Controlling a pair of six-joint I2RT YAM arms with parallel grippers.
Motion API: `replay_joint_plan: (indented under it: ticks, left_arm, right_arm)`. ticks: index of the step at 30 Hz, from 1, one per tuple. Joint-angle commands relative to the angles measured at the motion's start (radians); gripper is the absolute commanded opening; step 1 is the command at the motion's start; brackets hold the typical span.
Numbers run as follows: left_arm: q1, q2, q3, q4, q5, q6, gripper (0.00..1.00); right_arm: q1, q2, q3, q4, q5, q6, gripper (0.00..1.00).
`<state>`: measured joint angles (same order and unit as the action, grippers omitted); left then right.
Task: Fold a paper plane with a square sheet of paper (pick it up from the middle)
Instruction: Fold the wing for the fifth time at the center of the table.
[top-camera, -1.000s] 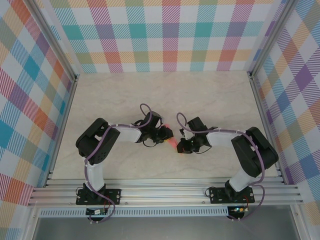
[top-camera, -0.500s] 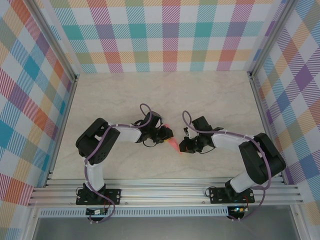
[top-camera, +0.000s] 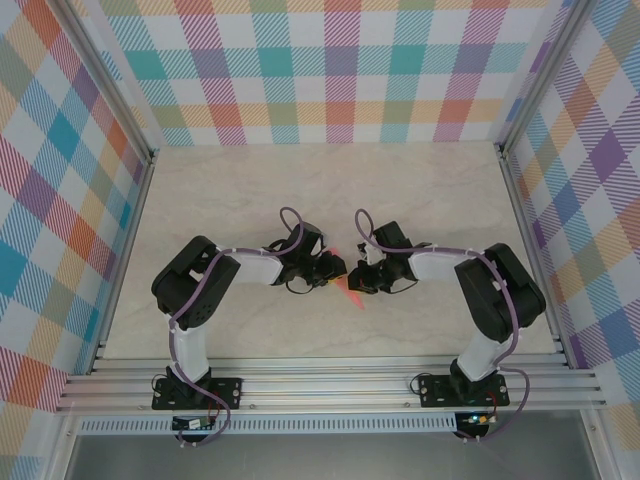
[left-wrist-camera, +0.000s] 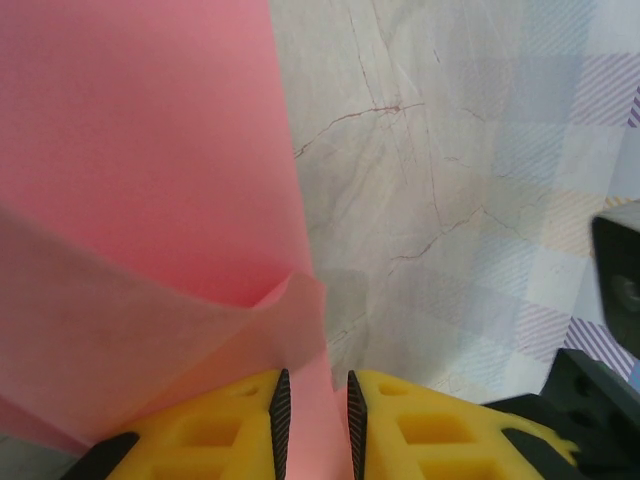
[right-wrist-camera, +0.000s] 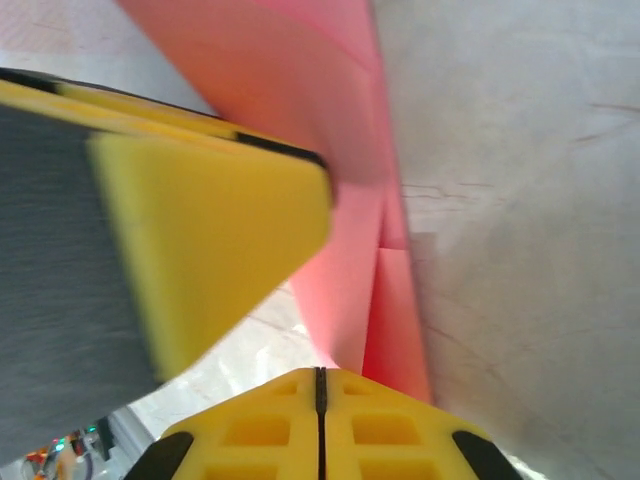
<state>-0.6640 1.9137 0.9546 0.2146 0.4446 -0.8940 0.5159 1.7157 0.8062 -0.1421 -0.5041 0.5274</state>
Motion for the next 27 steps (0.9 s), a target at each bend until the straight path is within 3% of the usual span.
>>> replay_joint_plan:
  ticks: [1, 11, 17, 22, 27]
  left_arm:
    - [0.017, 0.014, 0.006, -0.037, -0.046, 0.009, 0.25]
    - [0.02, -0.132, 0.065, -0.123, -0.107, 0.082, 0.28]
    - [0.005, -0.214, -0.031, -0.096, -0.168, 0.042, 0.24]
    - [-0.038, -0.191, -0.054, -0.057, -0.213, 0.015, 0.17]
    - [-0.051, -0.13, -0.04, 0.029, -0.204, -0.015, 0.17]
  right_arm:
    - [-0.002, 0.032, -0.011, -0.046, 0.068, -0.013, 0.05]
    - [-0.001, 0.056, -0.073, -0.061, 0.102, 0.027, 0.0]
    - [-0.002, 0.058, -0.07, -0.058, 0.102, 0.044, 0.0]
    - [-0.002, 0.065, -0.068, -0.057, 0.096, 0.048, 0.0]
    - [-0.002, 0.07, -0.071, -0.057, 0.096, 0.046, 0.0]
